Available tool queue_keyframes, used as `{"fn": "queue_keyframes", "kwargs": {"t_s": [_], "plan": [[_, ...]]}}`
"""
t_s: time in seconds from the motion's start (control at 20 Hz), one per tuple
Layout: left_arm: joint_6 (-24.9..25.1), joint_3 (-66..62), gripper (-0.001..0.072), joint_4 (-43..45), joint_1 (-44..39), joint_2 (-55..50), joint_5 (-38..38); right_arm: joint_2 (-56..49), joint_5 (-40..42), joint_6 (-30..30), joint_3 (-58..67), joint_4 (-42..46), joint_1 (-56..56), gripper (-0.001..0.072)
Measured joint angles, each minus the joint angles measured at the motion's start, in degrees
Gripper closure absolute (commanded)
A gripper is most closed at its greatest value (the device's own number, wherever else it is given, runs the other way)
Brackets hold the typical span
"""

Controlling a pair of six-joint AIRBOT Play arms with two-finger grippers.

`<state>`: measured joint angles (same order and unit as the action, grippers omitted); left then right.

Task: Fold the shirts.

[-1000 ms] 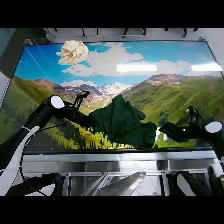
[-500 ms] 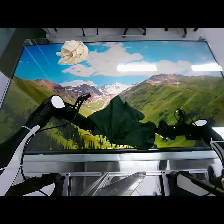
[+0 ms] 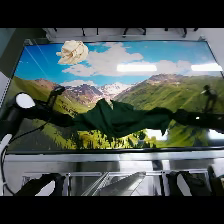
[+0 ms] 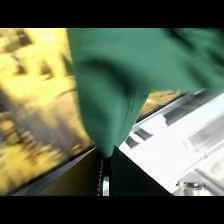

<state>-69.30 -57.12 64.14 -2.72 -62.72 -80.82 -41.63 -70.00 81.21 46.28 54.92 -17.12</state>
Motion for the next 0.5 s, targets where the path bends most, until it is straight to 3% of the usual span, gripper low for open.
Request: {"fn": "queue_keyframes", "kwargs": {"t_s": [0.2, 0.5], "plan": [[0.2, -1.9, 0.0697, 2.0, 3.6, 9.6, -1.2, 7.5, -5.0, 4.8, 13.6, 7.4, -1.1, 0.0688], [-3.2, -17.3, 0.0697, 9.5, 2.8, 16.2, -2.6, 6.8, -7.3, 7.5, 32.2, 11.0, -1.4, 0.0687]]}}
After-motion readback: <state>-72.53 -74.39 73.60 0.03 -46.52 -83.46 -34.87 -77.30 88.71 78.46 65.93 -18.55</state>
